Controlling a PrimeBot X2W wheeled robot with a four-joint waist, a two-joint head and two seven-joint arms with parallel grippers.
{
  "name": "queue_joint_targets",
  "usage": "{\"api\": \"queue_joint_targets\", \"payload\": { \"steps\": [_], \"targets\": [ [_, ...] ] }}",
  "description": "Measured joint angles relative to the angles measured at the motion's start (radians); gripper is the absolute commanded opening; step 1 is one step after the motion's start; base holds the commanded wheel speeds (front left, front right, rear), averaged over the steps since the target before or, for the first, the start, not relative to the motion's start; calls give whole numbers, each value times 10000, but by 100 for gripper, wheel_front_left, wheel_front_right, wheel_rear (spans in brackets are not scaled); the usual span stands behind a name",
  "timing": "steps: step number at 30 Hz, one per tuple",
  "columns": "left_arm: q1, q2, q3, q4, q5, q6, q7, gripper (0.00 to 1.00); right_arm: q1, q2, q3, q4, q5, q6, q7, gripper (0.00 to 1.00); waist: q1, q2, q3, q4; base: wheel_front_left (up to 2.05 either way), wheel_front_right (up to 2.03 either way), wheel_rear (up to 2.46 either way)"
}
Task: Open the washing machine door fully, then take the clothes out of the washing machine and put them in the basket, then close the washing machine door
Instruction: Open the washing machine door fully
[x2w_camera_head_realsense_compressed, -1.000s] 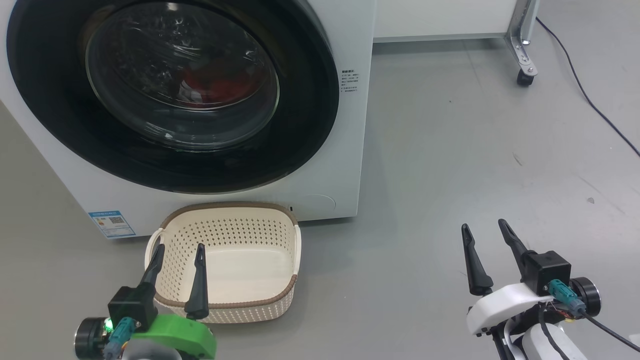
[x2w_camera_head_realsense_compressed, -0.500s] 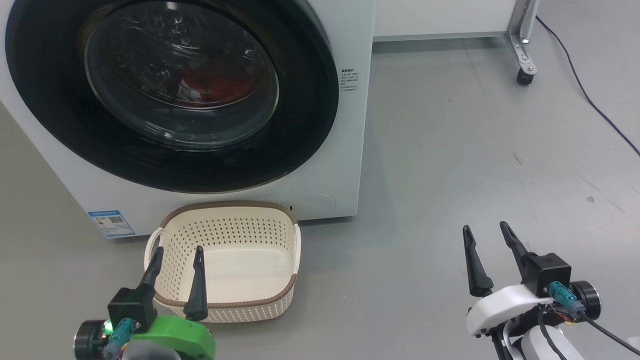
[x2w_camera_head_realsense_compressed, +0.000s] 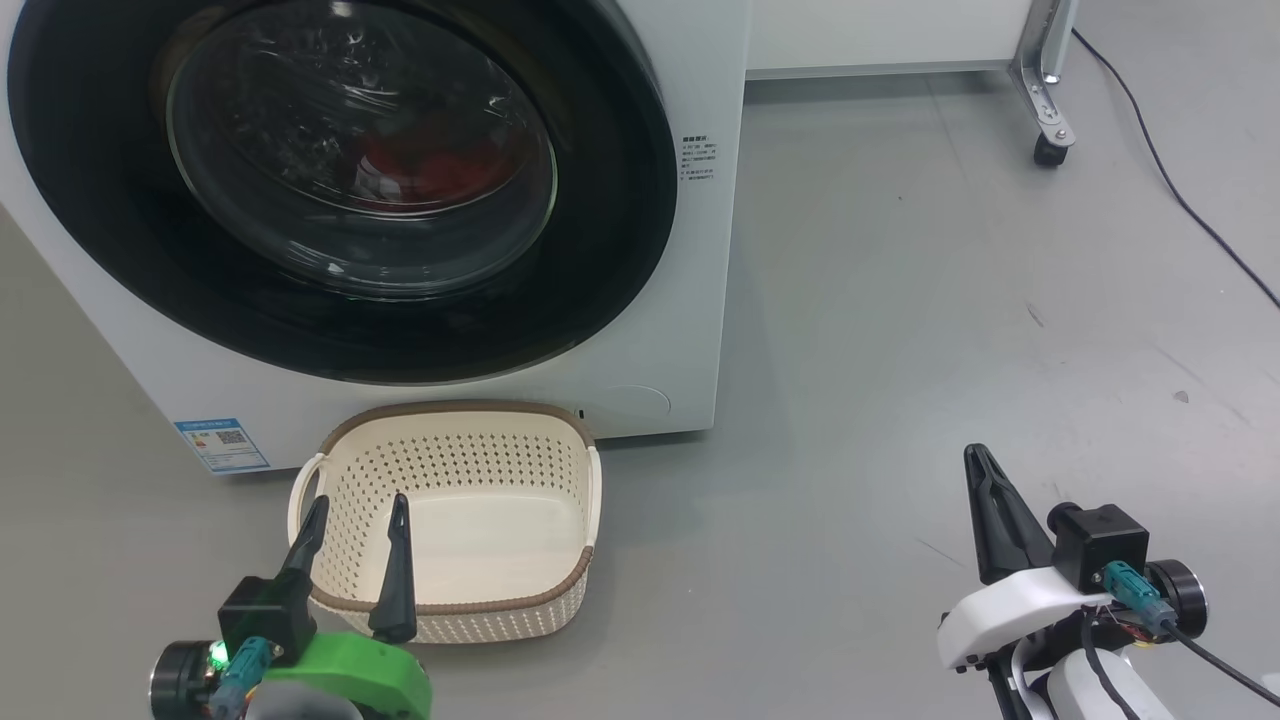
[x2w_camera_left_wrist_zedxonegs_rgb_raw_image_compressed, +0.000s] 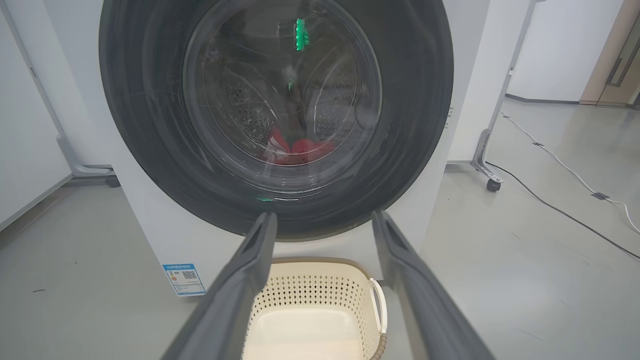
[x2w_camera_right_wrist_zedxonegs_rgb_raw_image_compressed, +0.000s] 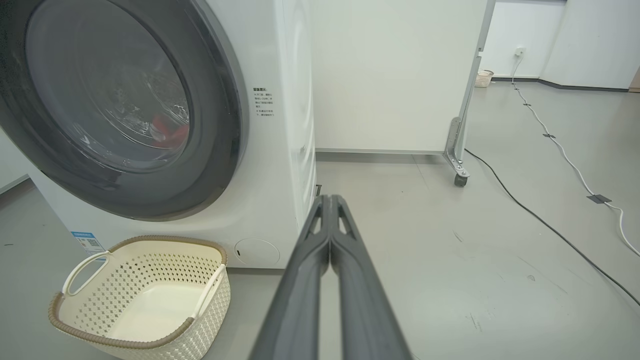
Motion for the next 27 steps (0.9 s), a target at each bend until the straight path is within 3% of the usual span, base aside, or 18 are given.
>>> {"api": "queue_joint_targets", "payload": {
  "steps": [21, 27],
  "targets": [
    [-490, -138, -111, -397, 261, -125, 0, 100, -898, 15, -307, -305, 10, 357, -2, 0, 0, 0, 1070, 296, 0, 0, 0],
    [-899, -159, -167, -610, 368, -199, -19, 100, -1708, 0, -656, -347, 483, 704, -2, 0, 0, 0, 1685, 445, 0, 0, 0]
  ]
}}
